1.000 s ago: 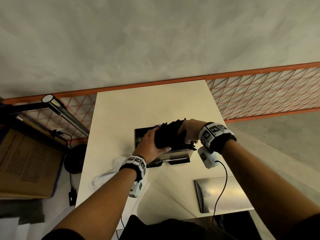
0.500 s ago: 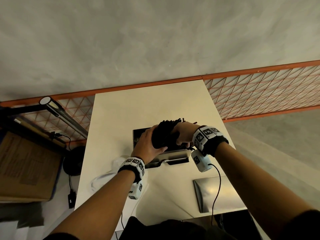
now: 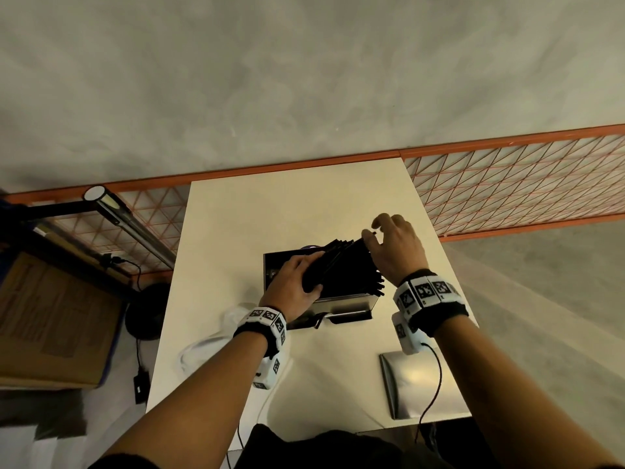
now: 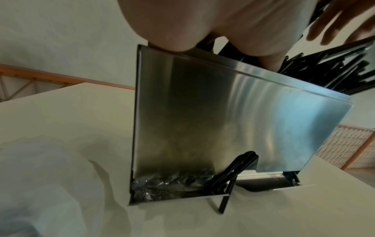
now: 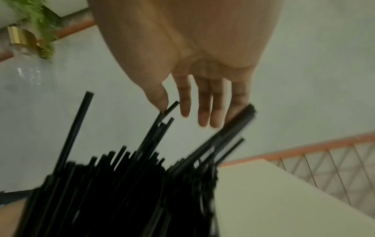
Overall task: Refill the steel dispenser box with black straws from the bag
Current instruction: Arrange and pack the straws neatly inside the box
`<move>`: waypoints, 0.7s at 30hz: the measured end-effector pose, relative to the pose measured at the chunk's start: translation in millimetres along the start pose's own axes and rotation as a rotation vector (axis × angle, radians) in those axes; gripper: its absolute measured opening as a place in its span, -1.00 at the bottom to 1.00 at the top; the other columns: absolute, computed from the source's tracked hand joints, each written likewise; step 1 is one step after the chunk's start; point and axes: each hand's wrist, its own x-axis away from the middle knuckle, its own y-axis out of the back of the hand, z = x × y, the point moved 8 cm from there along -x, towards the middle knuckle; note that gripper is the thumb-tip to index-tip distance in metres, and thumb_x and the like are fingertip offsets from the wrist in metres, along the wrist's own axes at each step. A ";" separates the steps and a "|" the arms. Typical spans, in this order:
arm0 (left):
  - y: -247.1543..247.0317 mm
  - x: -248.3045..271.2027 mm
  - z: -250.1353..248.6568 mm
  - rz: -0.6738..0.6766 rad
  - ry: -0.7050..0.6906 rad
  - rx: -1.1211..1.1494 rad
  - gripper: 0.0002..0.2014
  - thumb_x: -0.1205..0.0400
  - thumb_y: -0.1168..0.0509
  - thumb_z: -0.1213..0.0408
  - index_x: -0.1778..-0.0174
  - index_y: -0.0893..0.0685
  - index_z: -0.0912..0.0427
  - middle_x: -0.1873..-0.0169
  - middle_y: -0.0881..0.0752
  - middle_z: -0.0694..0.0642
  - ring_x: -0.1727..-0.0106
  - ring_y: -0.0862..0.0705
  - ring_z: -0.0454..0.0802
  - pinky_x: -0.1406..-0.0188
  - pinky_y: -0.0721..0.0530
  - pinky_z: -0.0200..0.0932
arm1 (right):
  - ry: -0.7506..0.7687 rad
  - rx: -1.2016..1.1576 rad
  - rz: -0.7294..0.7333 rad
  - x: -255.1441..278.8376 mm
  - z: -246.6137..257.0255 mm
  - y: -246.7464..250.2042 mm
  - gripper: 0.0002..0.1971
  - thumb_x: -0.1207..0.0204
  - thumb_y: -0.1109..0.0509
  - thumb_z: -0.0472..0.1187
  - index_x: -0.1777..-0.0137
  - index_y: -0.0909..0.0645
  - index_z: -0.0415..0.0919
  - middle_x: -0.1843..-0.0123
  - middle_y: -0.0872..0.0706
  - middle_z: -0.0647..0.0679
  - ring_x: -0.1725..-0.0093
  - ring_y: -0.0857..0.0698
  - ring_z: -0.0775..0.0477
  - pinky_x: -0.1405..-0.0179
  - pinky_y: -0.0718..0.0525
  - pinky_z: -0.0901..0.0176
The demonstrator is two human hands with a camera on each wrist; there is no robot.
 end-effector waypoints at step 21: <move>-7.1 -3.1 8.8 0.020 0.076 -0.076 -0.15 -0.53 -0.35 -0.38 -0.67 -0.33 -0.03 -0.52 -0.43 -0.03 -0.42 -0.63 0.16 -0.38 -0.69 0.22 | 0.031 -0.549 0.013 21.5 -27.1 -14.9 -0.66 -0.66 -0.28 -0.28 -0.40 -0.57 -0.03 -0.29 -0.69 0.09 -0.06 -0.72 0.04 0.10 -0.58 0.56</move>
